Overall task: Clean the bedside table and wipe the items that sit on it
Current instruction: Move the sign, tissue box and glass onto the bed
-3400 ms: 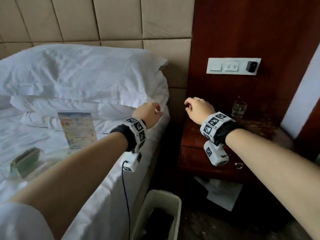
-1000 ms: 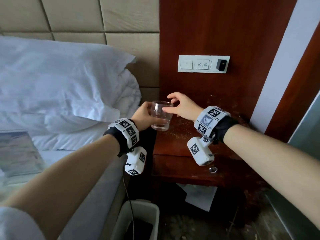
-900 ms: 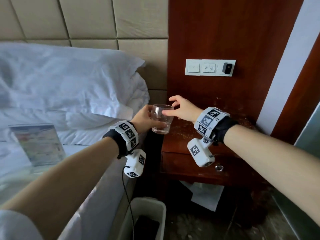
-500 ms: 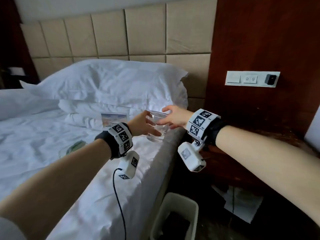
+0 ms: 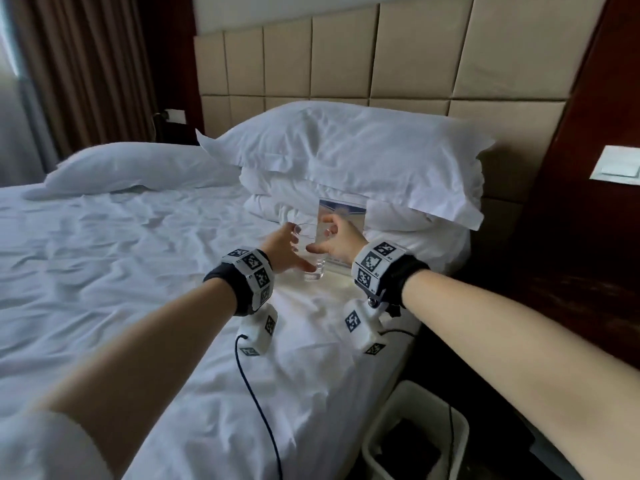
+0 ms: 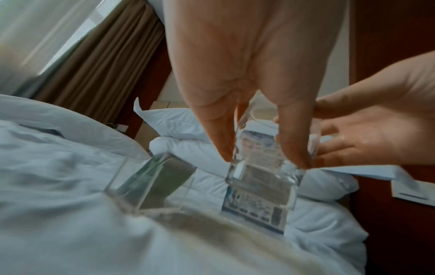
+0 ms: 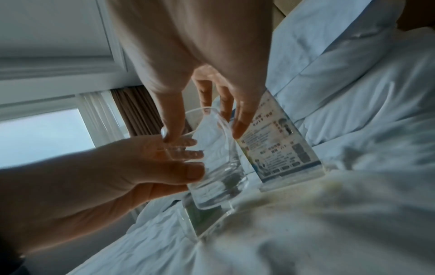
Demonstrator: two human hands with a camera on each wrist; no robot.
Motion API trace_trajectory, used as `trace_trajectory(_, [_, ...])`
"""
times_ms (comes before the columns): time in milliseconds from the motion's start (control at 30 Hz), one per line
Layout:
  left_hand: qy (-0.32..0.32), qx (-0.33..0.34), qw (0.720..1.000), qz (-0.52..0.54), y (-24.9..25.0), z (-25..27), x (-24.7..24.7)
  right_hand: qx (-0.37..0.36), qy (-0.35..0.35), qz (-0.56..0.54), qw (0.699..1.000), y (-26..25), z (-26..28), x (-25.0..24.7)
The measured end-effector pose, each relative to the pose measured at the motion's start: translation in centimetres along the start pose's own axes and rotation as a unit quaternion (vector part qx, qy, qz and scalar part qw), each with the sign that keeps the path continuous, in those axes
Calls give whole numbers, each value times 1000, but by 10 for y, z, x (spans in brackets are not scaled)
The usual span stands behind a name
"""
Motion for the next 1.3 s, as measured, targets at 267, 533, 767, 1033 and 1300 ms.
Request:
trace_trajectory(267, [-39, -66, 991, -109, -33, 8, 11, 48, -61, -11, 997, 35, -17, 40])
trace_trajectory(533, [-81, -44, 989, -114, -8, -4, -2, 62, -24, -33, 997, 42, -24, 6])
trace_trajectory(767, [-21, 68, 994, -84, 65, -35, 16, 96, -7, -90, 991, 82, -20, -61])
trace_trajectory(1033, [-118, 119, 985, -39, 115, -59, 151, 208, 57, -99, 971, 195, 2, -135])
trace_trajectory(1300, [-221, 85, 970, -52, 79, -54, 307, 312, 85, -60, 945, 340, 23, -146])
Point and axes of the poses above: each hand's wrist, its own z-axis away from the middle knuckle, its own x-axis out of the palm, y = z × x, the point moved 8 cm from there along -z, towards the middle knuckle, and after that the axes turned 14 degrees about x, right-handed, at the moved point
